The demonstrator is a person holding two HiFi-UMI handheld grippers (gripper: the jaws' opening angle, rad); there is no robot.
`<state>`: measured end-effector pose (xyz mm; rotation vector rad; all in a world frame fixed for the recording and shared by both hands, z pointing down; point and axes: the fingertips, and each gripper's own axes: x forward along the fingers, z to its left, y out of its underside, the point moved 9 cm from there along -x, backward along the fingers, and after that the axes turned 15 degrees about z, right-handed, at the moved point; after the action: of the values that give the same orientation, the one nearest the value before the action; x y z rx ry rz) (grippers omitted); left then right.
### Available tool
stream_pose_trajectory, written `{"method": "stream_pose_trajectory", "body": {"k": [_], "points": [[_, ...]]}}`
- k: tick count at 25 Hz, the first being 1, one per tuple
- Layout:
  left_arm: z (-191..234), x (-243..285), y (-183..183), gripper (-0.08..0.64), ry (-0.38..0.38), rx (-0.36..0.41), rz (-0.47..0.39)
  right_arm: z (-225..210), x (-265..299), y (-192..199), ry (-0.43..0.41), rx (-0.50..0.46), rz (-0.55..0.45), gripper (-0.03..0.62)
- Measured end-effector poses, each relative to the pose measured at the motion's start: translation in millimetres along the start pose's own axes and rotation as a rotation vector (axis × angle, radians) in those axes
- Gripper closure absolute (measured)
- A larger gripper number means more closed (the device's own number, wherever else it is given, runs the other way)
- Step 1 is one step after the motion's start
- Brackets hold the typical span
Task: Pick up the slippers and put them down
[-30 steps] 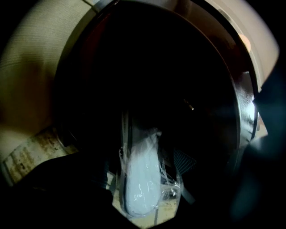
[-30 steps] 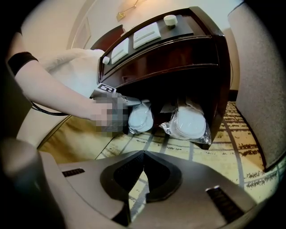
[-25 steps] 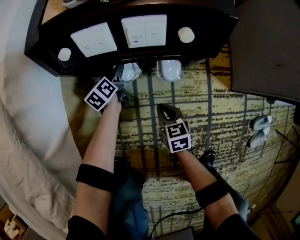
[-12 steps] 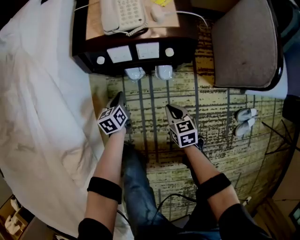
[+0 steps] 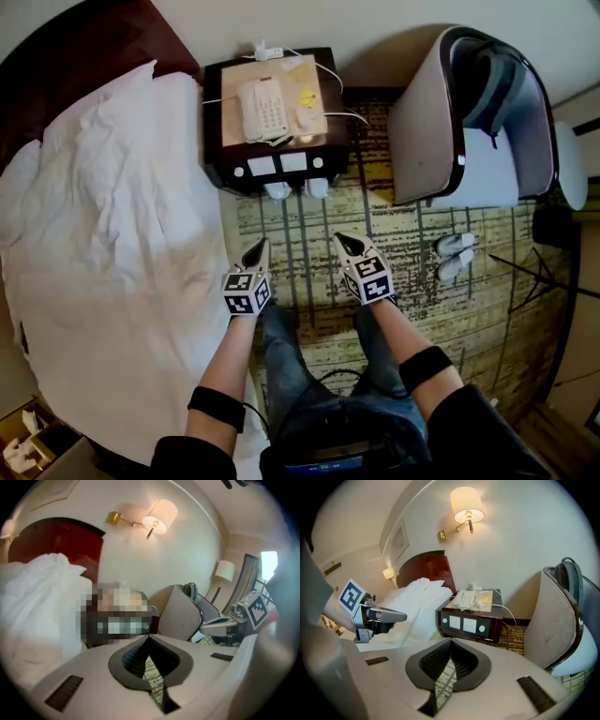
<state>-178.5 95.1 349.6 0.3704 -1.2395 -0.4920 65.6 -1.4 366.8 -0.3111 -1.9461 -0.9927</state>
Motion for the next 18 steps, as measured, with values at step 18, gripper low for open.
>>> {"method": "stream_pose_trajectory", "body": {"k": [18], "points": [[-95.2,-213.7,-46.3,0.556,-0.063,0.123,-0.181,43.8,-217.1,-33.4,-0.035,-0.110,-0.126,0.591]]}}
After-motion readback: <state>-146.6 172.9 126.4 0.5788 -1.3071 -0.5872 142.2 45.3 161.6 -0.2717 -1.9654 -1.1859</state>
